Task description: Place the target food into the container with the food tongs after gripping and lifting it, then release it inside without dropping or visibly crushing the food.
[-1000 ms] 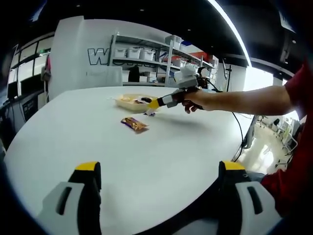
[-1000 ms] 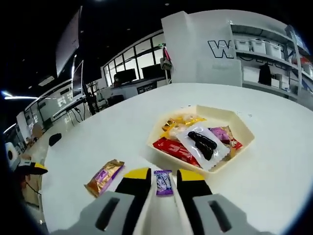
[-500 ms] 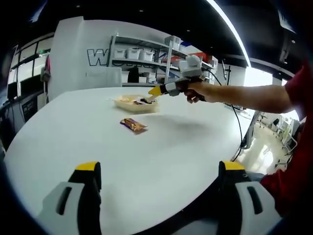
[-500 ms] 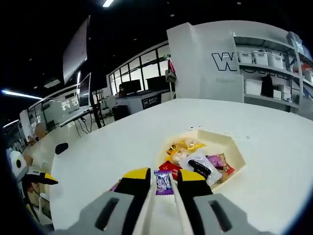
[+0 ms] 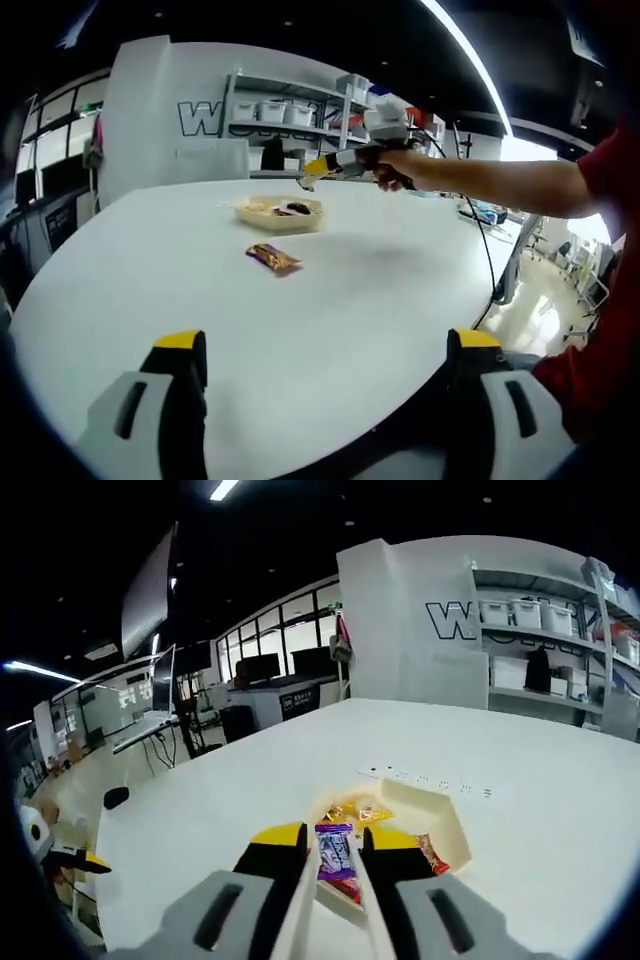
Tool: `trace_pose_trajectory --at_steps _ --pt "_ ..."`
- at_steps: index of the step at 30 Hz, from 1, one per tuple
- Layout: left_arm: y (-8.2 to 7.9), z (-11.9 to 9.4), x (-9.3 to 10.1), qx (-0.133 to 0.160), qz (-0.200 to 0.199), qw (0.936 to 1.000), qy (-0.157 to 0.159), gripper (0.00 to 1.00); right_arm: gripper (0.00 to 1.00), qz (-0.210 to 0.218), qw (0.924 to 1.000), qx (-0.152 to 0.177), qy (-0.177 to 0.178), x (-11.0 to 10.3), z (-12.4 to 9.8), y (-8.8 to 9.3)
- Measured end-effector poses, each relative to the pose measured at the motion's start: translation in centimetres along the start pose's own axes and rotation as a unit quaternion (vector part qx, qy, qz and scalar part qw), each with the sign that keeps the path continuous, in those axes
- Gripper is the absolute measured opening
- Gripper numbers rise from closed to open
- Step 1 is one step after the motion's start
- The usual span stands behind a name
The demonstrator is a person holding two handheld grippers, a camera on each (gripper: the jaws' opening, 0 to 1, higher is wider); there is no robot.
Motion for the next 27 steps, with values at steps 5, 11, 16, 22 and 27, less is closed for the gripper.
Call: trace_pose_trajectory --at_steps 5,11,16,22,27 --pt "0.1 -0.1 -0.1 -0.002 0.0 1.0 -0.003 0.98 0.17 0.004 0.9999 0.015 0.008 0.7 0.6 -1.2" --pt "0.2 -0.3 -0.4 -0.006 0.0 1.0 -0.006 0.98 0.18 -0.001 0.9997 0.021 0.012 1.0 1.1 -1.5" --pt "0.1 -0.2 -0.4 -0.006 0.0 1.0 -0.007 0.98 0.18 0.002 0.9997 0.023 0.01 1.2 1.1 -1.5" --pt "0.0 0.0 -0.1 -0.005 0.002 1.0 -0.003 0.98 0.19 0.003 0.9996 0.026 0.01 1.5 0.6 -1.8" --pt "0.1 0.0 0.1 -0.005 0.002 1.0 -0.001 0.98 0.19 0.007 0.9996 0.029 -0.002 0.7 0.2 -1.8"
Point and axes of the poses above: the point that each gripper's makers call its tool centre point, and the gripper's own axes: z roughly forward along the fingers, x roughly to its right, y roughly out of its underside, the point moved 8 cm from there along -z, roughly backward along the fingers, and after that the axes turned 8 degrees about x, right-handed, at the moved point
